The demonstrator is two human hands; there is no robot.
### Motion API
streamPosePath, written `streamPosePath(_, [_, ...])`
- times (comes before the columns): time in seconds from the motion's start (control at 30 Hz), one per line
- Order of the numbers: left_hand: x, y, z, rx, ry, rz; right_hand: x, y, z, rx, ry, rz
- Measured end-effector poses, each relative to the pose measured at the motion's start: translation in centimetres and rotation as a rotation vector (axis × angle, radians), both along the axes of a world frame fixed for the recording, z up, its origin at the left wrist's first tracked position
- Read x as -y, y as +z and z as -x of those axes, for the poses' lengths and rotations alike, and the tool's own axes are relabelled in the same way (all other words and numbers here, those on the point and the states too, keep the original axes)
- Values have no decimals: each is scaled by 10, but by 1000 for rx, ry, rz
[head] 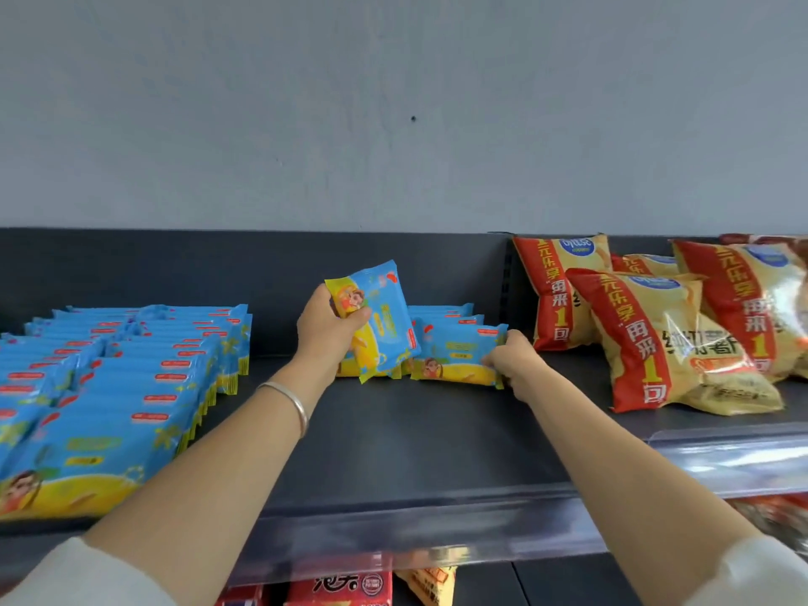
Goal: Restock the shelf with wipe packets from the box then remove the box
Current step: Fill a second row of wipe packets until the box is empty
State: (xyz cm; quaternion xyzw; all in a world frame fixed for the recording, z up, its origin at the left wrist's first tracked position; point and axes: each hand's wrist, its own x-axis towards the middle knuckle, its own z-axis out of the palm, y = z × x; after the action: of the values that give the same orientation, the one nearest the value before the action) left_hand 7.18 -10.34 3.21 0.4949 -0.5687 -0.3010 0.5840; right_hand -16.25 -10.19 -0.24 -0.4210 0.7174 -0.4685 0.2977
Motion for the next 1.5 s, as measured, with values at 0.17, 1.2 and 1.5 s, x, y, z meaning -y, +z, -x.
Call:
streamPosePath(0.17, [9,-3,-4,-118,-24,7,10,0,-8,6,-46,-5])
streamPosePath(1.2, [22,-26,-23,-229,-184,-92,10,28,-100,-654,348,351])
streamPosePath(1.5, [43,-42,-64,663,-128,-298,9,23,-90,-526,179,414])
